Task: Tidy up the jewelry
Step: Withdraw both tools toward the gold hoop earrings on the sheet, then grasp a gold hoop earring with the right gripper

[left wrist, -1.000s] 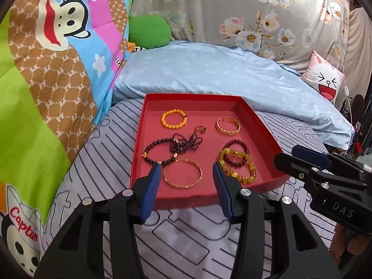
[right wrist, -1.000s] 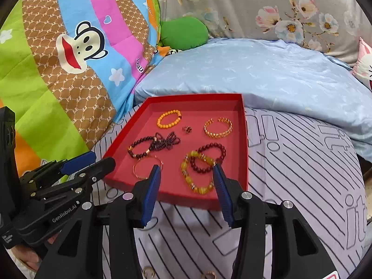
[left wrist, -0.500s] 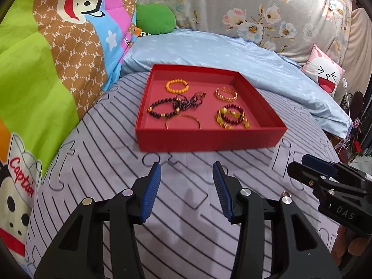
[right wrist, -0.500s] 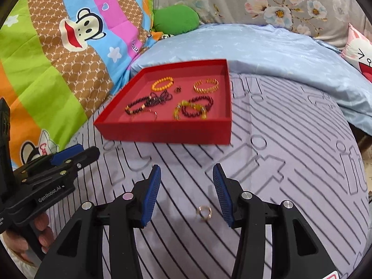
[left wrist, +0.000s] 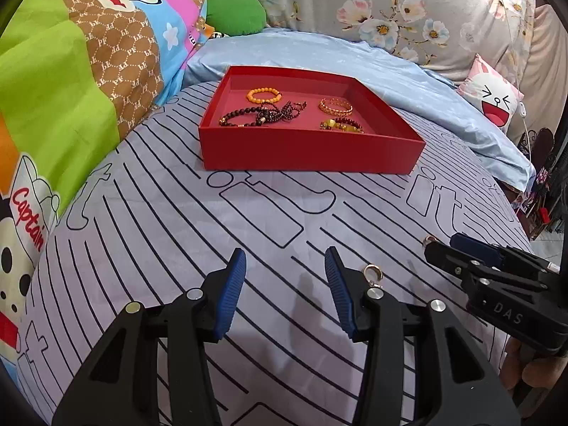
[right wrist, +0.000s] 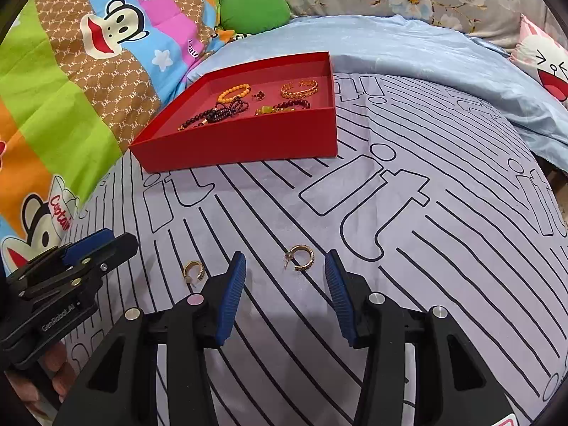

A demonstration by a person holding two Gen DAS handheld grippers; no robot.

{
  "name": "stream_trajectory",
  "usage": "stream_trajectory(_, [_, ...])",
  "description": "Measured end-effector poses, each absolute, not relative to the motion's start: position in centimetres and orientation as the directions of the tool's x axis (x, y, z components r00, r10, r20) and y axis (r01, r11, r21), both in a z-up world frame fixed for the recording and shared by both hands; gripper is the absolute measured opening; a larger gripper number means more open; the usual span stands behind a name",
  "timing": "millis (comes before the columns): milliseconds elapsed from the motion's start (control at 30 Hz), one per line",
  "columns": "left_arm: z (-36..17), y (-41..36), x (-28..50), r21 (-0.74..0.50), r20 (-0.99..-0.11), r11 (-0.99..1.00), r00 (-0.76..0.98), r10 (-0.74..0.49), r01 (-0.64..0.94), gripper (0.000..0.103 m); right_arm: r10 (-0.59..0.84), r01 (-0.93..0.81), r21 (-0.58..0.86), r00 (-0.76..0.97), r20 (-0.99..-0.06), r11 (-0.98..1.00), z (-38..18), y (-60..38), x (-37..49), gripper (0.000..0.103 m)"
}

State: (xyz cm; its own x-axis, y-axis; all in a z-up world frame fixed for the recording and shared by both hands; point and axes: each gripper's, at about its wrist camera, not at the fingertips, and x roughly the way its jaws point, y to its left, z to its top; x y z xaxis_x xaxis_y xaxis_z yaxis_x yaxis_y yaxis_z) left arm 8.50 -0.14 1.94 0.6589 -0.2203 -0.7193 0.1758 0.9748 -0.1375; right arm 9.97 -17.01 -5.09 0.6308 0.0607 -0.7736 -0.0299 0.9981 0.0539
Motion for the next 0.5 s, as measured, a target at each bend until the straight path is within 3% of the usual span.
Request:
stream_trajectory(200, [1.71, -0.02, 8.11, -0.142, -0.723, 0.976, 0.655, -0.218, 0.167, 0.044, 0.047, -0.018, 0.046, 0.632, -0.773, 0.999, -5.37, -16.88, 10.58, 0.043])
stream_trajectory(367, [1.61, 0.05, 8.13, -0.141, -0.725, 0.976, 0.654, -0.215, 0.165, 0.044, 0.025, -0.012, 0.023, 0.621, -0.784, 1.0, -5.79, -16.64, 10.98, 0.03])
stream_trajectory(500, [1.51, -0.08, 8.15, -0.139, -0.726, 0.976, 0.653, -0.214, 0.165, 0.044, 0.005, -0.007, 0.002, 0.622, -0.783, 1.0, -6.07, -16.46, 11.0, 0.027])
